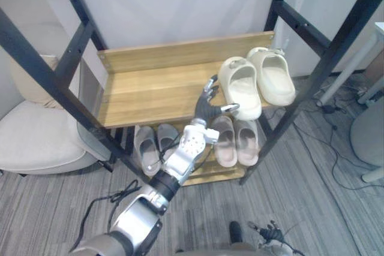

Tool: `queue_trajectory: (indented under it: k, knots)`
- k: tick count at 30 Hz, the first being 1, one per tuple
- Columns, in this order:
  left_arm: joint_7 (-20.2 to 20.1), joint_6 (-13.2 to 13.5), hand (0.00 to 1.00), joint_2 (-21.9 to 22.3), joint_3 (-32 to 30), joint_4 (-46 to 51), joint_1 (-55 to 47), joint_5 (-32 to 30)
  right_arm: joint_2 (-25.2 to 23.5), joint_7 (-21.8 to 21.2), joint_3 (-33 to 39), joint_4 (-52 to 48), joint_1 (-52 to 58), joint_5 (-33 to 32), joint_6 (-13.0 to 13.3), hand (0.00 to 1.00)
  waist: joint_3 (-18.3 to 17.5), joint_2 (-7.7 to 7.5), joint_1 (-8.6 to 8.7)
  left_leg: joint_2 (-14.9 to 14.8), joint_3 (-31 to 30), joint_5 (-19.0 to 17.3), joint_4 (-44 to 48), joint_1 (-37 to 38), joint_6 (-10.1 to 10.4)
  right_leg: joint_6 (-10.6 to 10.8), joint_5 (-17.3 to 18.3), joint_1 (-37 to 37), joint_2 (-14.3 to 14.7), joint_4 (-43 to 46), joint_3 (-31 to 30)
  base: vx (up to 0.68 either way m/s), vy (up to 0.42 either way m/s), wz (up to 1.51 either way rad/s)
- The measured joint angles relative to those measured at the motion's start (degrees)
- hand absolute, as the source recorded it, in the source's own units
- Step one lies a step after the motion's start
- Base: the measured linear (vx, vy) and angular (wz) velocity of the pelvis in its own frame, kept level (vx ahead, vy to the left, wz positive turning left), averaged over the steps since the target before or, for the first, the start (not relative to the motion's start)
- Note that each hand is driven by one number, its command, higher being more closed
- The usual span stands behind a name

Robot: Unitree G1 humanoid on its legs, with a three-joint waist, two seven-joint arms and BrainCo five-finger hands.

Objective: Organize the slippers on the shoe rack

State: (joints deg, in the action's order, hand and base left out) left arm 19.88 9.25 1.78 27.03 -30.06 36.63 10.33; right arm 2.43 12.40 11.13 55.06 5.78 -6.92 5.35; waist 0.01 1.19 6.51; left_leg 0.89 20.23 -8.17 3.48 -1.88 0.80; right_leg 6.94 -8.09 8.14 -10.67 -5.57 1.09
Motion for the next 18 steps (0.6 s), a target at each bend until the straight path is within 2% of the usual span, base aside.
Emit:
queue_trajectory:
  k: [9, 18]
  knots:
    - [1.32, -0.01, 0.00, 0.68, -0.41, -3.32, 3.46, 0.62, -0.12, 0.01, 2.28, -0.33, 0.08, 0.10, -0.23, 0.00, 0.56, 0.18, 0.10, -0.12, 1.92, -0.18, -0.28, 0.12, 0.22, 0.23, -0.29, 0.95, 0.24, 0.07, -1.93, -0.01, -0.018, -0.10]
    - [3.73, 0.01, 0.00, 0.64, -1.57, -3.30, 5.91, 1.14, -0.25, 0.00, 2.34, -0.75, 0.50, 0.19, -0.23, 0.00, 0.92, 0.54, -0.52, 0.57, 4.68, -1.32, 1.37, -2.09, -0.18, 1.68, -1.20, 3.98, -0.78, 0.47, -5.13, -0.01, -0.004, -0.14]
